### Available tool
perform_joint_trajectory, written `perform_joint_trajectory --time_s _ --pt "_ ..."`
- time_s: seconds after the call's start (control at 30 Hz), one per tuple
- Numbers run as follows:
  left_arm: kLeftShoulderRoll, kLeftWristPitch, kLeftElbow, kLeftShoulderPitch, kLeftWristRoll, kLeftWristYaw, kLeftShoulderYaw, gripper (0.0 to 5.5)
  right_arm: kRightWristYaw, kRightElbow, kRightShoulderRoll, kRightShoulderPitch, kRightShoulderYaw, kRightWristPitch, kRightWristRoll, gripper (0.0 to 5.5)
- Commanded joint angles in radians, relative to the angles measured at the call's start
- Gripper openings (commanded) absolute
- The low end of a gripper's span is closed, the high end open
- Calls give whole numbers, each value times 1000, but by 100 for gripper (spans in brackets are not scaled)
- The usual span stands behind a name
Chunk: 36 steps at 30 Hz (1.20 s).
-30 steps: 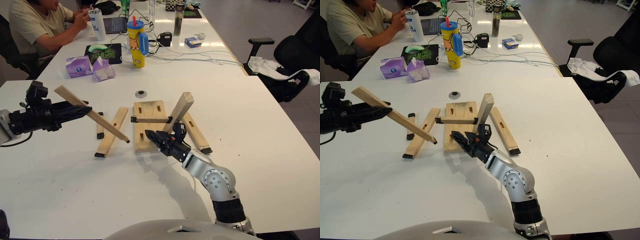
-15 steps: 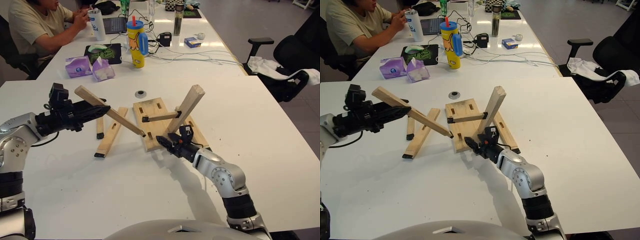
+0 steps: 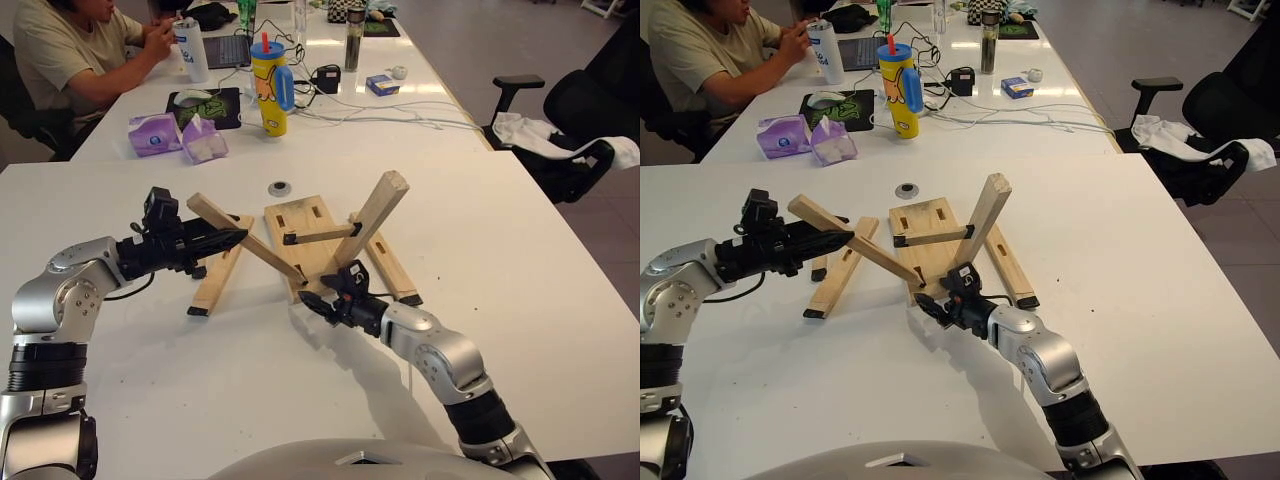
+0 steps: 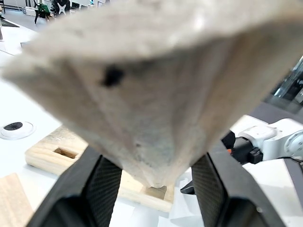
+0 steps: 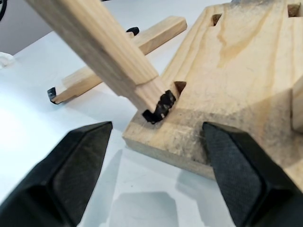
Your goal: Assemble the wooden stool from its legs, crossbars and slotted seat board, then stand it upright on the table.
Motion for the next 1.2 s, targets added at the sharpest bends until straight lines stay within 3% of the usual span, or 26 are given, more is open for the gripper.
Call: perform_joint_trajectory --time_s 0.03,0.27,0.43,0.63,0.93,1.07,1.2 --pt "36 -10 11 -49 56 -17 -25 203 8 61 -15 29 27 75 -28 356" --pt "90 -19 -55 -146 167 -42 -119 203 4 57 0 34 21 139 -24 356" --pt "107 -16 -165 -101 231 -72 -233 203 -13 57 15 29 5 195 -25 356" --pt "22 4 -132 -105 246 -7 -287 203 -3 59 12 30 14 208 -37 356" --pt "-62 -115 -37 -33 276 -28 -345 203 33 86 -8 20 30 205 -50 356" --pt "-72 -217 78 6 381 -13 -413 203 47 91 -4 20 17 147 -59 356" --pt "-91 -236 128 1 380 20 -419 203 91 -55 62 52 -94 -40 35 295"
